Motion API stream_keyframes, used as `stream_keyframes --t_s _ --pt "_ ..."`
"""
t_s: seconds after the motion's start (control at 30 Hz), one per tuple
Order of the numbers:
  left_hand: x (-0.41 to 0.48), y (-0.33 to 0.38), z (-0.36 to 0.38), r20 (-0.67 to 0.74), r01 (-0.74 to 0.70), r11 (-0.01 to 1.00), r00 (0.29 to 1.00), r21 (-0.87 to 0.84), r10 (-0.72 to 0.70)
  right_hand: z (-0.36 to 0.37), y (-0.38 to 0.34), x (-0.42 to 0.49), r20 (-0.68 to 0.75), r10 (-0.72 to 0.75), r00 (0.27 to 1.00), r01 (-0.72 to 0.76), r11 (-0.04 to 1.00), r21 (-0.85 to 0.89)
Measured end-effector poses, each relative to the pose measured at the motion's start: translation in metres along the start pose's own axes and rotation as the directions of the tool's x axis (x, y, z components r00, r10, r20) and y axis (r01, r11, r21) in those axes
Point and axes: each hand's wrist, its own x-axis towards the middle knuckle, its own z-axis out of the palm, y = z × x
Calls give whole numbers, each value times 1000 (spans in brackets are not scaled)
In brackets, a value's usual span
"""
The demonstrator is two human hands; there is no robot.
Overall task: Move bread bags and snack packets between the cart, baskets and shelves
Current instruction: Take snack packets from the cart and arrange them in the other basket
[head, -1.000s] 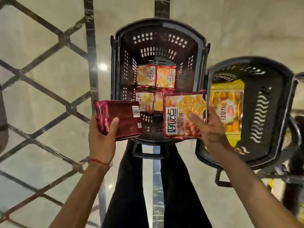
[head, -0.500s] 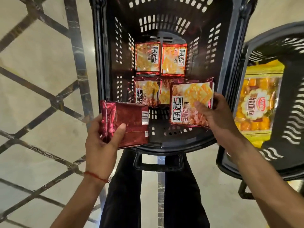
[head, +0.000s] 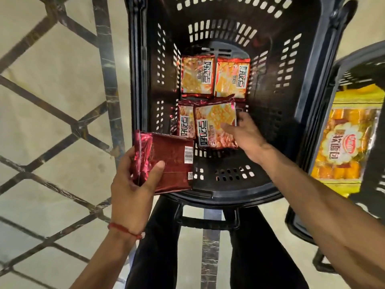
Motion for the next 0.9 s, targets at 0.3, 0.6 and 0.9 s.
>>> stream_keyframes --t_s 0.3,0.6,0.9 --pt "6 -14 -10 -47 15 998 999 -62 -18 60 26 61 75 50 996 -34 979 -200" --pt "4 -16 -11 -55 5 992 998 -124 -12 54 24 57 148 88 985 -37 947 -320" --pt "-31 24 -9 52 -67 997 996 -33 69 1 -26 -84 156 145 977 -144 989 -18"
